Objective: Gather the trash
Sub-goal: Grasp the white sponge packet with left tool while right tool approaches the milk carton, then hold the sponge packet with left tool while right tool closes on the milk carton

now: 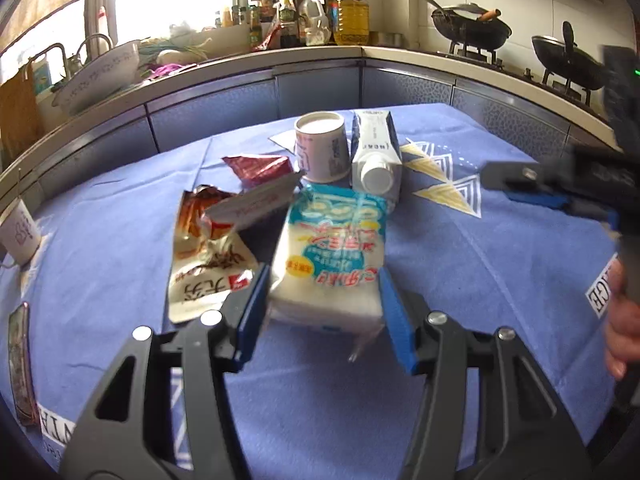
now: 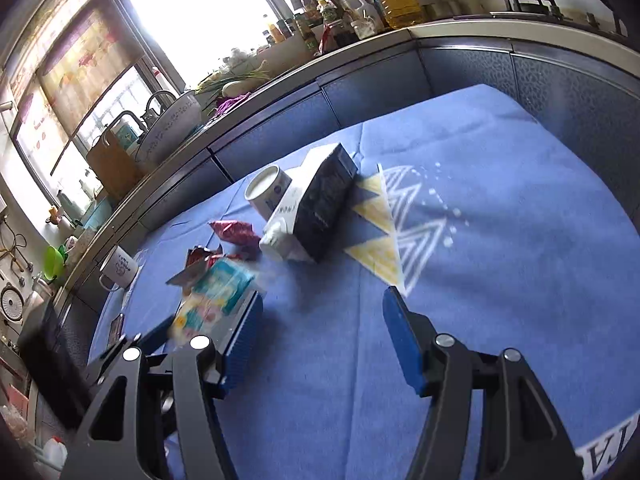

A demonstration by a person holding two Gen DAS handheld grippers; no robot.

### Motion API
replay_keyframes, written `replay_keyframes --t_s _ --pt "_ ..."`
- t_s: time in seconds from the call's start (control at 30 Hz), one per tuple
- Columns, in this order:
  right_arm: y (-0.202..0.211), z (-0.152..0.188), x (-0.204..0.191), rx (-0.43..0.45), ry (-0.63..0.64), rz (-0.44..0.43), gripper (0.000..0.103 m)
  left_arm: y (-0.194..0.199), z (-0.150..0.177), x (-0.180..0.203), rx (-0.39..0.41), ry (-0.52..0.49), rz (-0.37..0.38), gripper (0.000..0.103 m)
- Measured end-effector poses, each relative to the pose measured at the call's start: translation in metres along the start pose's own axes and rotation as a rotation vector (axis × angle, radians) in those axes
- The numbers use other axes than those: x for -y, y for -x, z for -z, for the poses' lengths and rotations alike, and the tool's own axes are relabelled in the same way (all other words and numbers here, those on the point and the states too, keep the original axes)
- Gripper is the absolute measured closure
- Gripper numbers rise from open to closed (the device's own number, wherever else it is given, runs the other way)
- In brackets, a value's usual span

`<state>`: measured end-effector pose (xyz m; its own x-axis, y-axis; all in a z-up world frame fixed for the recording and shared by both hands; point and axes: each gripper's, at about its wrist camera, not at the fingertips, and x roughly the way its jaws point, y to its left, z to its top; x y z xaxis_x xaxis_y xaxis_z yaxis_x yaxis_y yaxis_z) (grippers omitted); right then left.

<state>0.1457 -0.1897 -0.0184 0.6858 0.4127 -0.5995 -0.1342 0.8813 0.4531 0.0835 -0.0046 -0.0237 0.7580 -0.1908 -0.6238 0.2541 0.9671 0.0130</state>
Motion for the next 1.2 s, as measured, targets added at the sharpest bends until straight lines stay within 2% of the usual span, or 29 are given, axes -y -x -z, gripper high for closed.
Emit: replay_keyframes --t_s 0.07,0.17,0.3,0.4,0.43,0.5,0.6,0.87,0.97,1.07,1.13,1.2 --pt "-0.023 -0.015 -0.007 -0.019 -0.001 0.006 0.041 0.018 0.014 -0.005 0.006 0.016 0.025 0.05" --pt "-0.058 -0.036 -0.016 -0.045 -0.016 0.024 0.041 0.034 0.031 -0.008 -0.01 0.019 0.018 0.05" --pt "-0.108 -0.057 -0.022 -0.138 -0.027 0.097 0.034 0.041 0.045 -0.009 -0.036 0.04 0.017 0.049" --pt "-0.126 -0.063 -0.016 -0.198 -0.053 0.084 0.034 0.041 0.048 -0.007 -0.047 0.042 0.014 0.048" --pt "-0.124 -0.063 -0.015 -0.204 -0.047 0.079 0.036 0.042 0.049 -0.006 -0.047 0.041 0.014 0.047" --pt "-0.113 -0.062 -0.01 -0.202 -0.008 0.096 0.039 0.042 0.048 -0.006 -0.045 0.039 0.016 0.046" --pt "-0.088 -0.055 0.014 -0.213 -0.015 0.07 0.041 0.04 0.046 -0.007 -0.045 0.046 0.033 0.046" --pt "0.01 0.005 0.069 -0.25 -0.036 -0.034 0.043 0.028 0.035 0.002 -0.063 0.078 0.139 0.046" --pt "0.043 0.026 0.072 -0.245 0.015 -0.017 0.043 0.022 0.033 0.013 -0.072 0.061 0.153 0.046" --pt "0.066 0.044 0.07 -0.204 0.067 0.017 0.042 0.015 0.035 0.021 -0.093 0.045 0.148 0.043" --pt "0.076 0.051 0.07 -0.158 0.079 0.058 0.036 0.012 0.036 0.025 -0.104 0.042 0.129 0.037" --pt "0.081 0.057 0.071 -0.125 0.069 0.059 0.031 0.012 0.037 0.025 -0.105 0.043 0.104 0.028"
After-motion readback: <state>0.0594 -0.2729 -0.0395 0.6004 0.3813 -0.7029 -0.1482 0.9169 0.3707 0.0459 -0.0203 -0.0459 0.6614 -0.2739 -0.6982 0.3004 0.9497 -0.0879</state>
